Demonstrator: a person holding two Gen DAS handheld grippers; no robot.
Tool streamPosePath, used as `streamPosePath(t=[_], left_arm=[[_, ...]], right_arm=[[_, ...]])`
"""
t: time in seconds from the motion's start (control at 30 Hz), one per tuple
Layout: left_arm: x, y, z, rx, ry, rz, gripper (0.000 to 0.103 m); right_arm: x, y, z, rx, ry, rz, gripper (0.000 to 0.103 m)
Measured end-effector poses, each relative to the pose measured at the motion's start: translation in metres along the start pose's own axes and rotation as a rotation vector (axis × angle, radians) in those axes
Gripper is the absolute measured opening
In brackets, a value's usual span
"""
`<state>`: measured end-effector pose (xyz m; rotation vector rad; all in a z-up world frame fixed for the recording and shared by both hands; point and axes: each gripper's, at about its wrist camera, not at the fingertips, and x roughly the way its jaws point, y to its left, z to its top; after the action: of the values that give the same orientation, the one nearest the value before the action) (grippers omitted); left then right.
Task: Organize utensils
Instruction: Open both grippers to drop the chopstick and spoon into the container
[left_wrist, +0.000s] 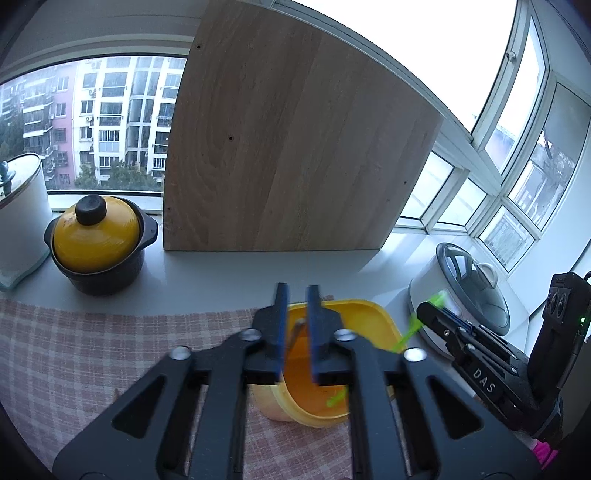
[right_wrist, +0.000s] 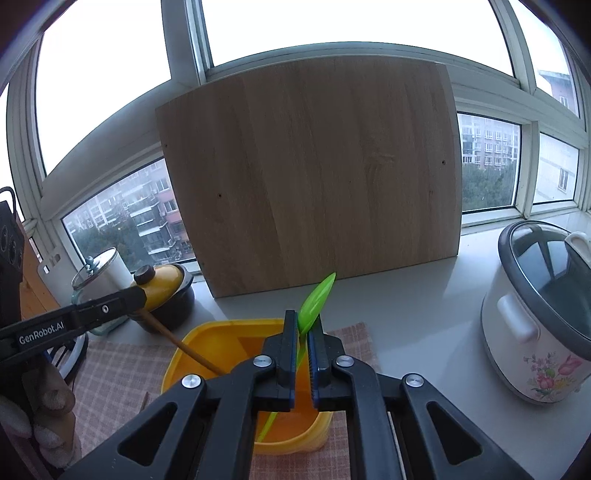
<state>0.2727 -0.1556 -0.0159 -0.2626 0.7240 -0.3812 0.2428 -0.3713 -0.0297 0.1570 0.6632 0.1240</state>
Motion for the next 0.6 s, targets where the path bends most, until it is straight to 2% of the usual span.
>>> streamPosePath(t=[0.03, 0.13, 0.3, 0.4, 0.5, 0.6], left_arm=[[-0.001, 0.000, 0.000, 0.005, -0.001, 0.000, 0.032], [-0.007, -0.003, -0.002, 0.026, -0.015, 0.013, 0.032], [-0.017, -0.003, -0.005, 0.028, -0.027, 0.011, 0.032], [-0.022, -0.003, -0.007, 0.034, -0.031, 0.011, 0.033], [-0.026, -0.004, -0.010, 0.041, -0.032, 0.014, 0.034], [-0.030, -0.005, -0.014, 0.048, -0.029, 0.016, 0.034]], right_arm=[[-0.002, 0.001, -0.001, -0.001, -0.004, 0.000, 0.022], [-0.005, 0.004, -0.004, -0.013, -0.001, -0.011, 0.023], [-0.014, 0.007, -0.011, -0.016, -0.001, -0.018, 0.031], [-0.021, 0.008, -0.013, -0.009, -0.003, -0.017, 0.041], [-0.027, 0.009, -0.017, -0.015, -0.004, -0.023, 0.042], [-0.034, 0.010, -0.021, -0.007, -0.011, -0.025, 0.062]])
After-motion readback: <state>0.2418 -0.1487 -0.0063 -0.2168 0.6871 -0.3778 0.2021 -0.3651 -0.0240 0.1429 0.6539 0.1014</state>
